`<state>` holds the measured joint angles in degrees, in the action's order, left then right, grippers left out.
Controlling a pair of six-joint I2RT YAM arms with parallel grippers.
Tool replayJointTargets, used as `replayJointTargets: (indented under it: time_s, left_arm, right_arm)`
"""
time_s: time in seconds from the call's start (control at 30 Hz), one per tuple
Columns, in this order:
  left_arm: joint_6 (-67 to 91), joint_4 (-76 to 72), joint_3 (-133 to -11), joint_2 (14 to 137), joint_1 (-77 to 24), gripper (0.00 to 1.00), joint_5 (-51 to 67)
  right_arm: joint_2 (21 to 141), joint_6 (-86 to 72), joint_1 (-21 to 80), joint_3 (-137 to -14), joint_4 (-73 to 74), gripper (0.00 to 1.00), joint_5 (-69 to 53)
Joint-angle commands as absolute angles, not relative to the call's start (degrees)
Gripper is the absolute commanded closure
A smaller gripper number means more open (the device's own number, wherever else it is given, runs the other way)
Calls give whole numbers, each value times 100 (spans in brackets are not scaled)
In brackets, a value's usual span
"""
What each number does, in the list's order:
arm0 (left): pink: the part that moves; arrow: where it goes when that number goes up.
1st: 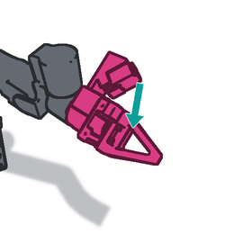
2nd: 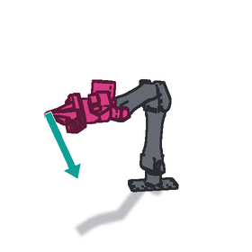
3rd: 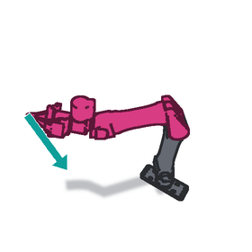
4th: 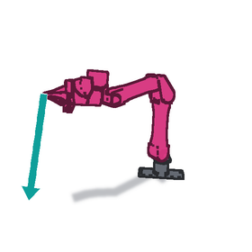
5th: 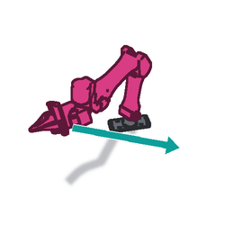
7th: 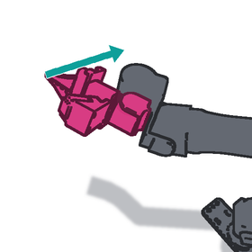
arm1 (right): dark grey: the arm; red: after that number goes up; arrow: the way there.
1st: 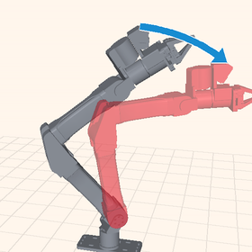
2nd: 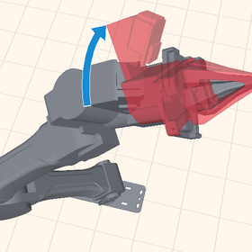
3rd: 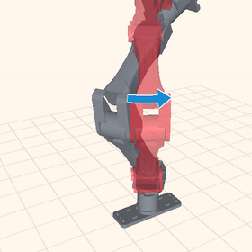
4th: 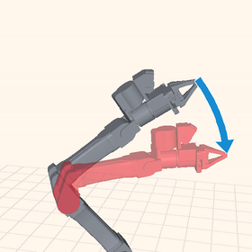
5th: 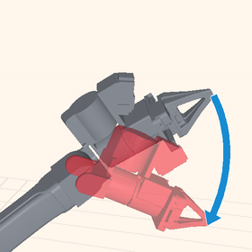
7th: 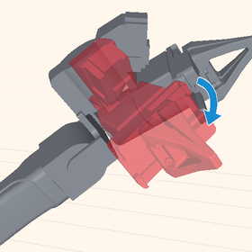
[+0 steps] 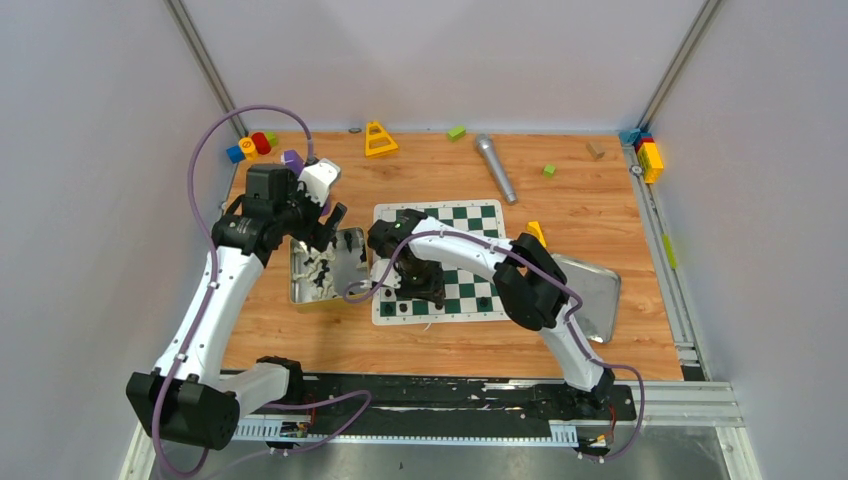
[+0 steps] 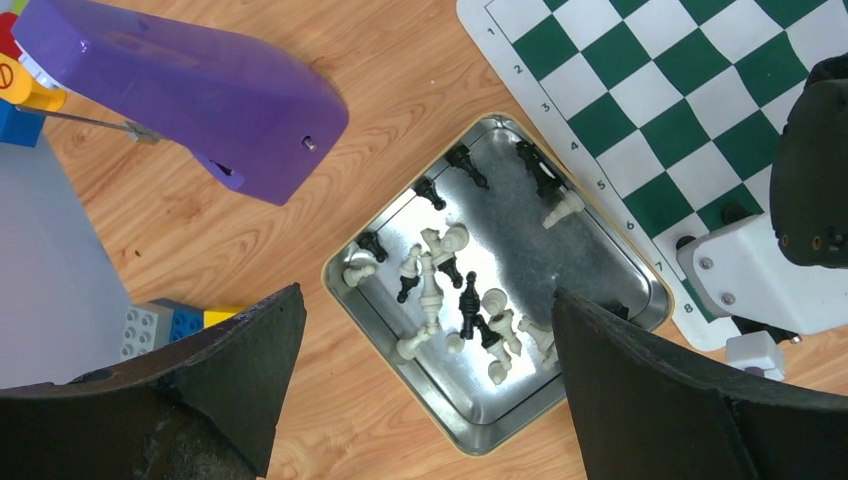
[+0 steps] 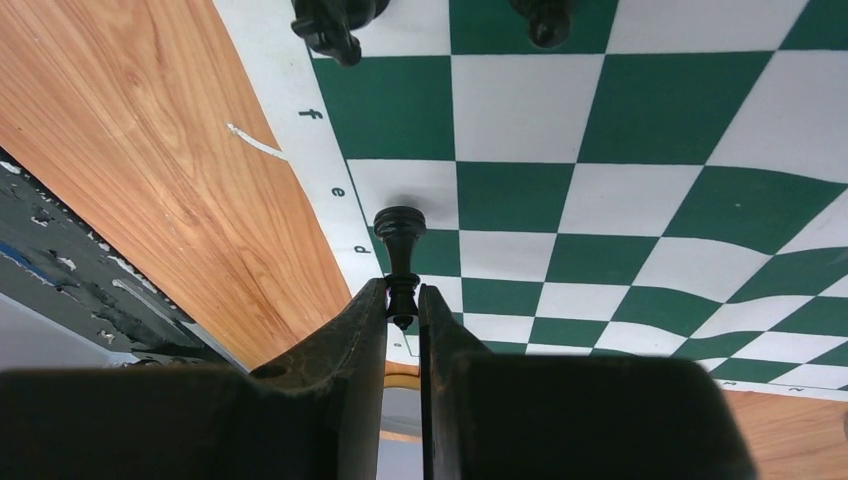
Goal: Set up the chess pieces on the board
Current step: Place the chess piece on the chessboard.
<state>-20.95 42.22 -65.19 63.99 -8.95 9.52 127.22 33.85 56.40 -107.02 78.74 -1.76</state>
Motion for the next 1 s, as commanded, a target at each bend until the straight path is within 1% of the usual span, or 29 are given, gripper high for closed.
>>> replayJointTargets:
  time_s: [0.0, 0.37, 0.53, 0.97]
  left_arm:
    - [-2126, 4143, -6614, 6222, -861, 0, 949]
    - [-2134, 4148, -6589, 6180, -853, 0, 943]
    - [-2138, 4148, -6580, 6166, -853, 0, 945]
    - [-2153, 4147, -6553, 6123, -853, 0, 941]
  right_arm:
    - [12844, 3482, 5719, -10909, 7967, 95, -73]
    - [12937, 3473, 5767, -10966, 7954, 91, -53]
    - [12951, 3452, 5797, -11027, 7954, 88, -35]
    - [12979, 3404, 5846, -11101, 7954, 85, -8]
